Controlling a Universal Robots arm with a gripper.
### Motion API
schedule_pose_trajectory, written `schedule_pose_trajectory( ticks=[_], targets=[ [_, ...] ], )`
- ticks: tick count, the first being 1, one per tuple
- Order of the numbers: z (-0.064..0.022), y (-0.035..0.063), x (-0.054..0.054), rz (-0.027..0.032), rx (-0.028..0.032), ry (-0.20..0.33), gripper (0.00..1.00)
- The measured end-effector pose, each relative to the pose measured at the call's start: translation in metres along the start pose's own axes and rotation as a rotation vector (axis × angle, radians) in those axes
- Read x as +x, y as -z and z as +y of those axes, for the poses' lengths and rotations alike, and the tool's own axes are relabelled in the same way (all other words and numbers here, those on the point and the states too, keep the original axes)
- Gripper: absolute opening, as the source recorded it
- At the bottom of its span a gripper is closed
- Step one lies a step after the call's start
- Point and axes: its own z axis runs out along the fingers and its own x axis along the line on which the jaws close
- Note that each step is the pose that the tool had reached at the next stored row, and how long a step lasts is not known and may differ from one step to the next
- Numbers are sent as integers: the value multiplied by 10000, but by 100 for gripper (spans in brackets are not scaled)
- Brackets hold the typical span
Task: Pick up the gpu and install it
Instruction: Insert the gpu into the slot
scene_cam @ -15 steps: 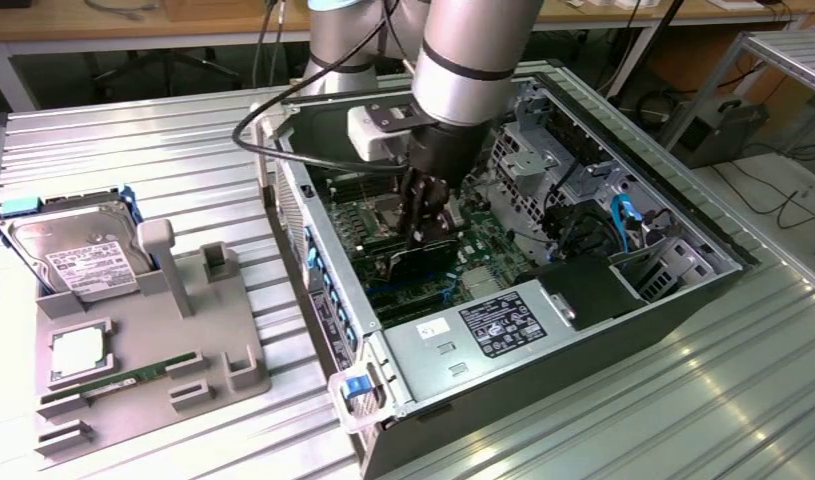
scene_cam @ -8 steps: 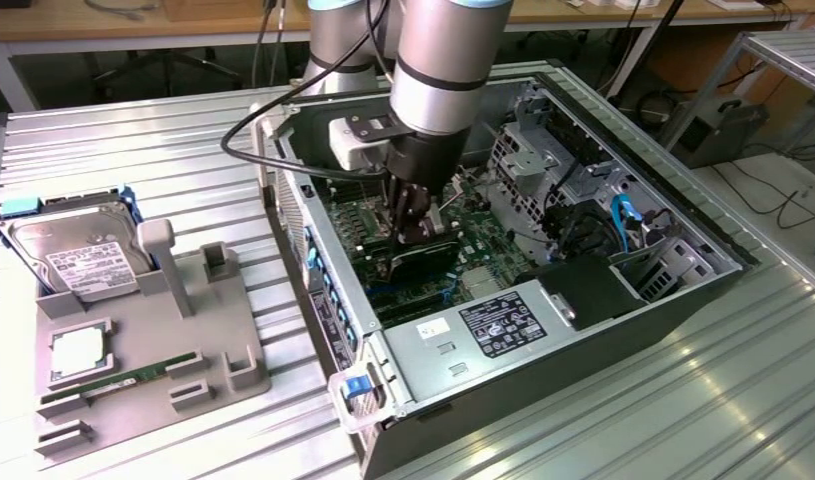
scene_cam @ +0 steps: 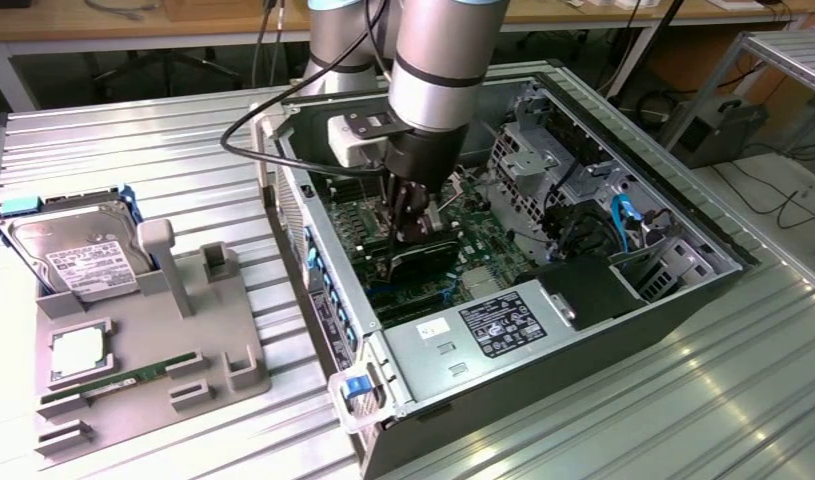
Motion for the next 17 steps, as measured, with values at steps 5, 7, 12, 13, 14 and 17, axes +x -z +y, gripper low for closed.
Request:
schedule_pose_trajectory(
  ticks=[5, 7, 12, 13, 14, 17],
  targets=[
    [1, 100, 4, 5, -2, -2, 11],
    [1, 85, 8, 7, -3, -2, 11],
    [0, 34, 33, 8, -4, -2, 11],
    [-1, 25, 44, 7, -3, -1, 11],
    [-1, 24, 61, 6, -4, -1, 11],
    [0, 23, 89, 7, -12, -1, 11]
  ],
)
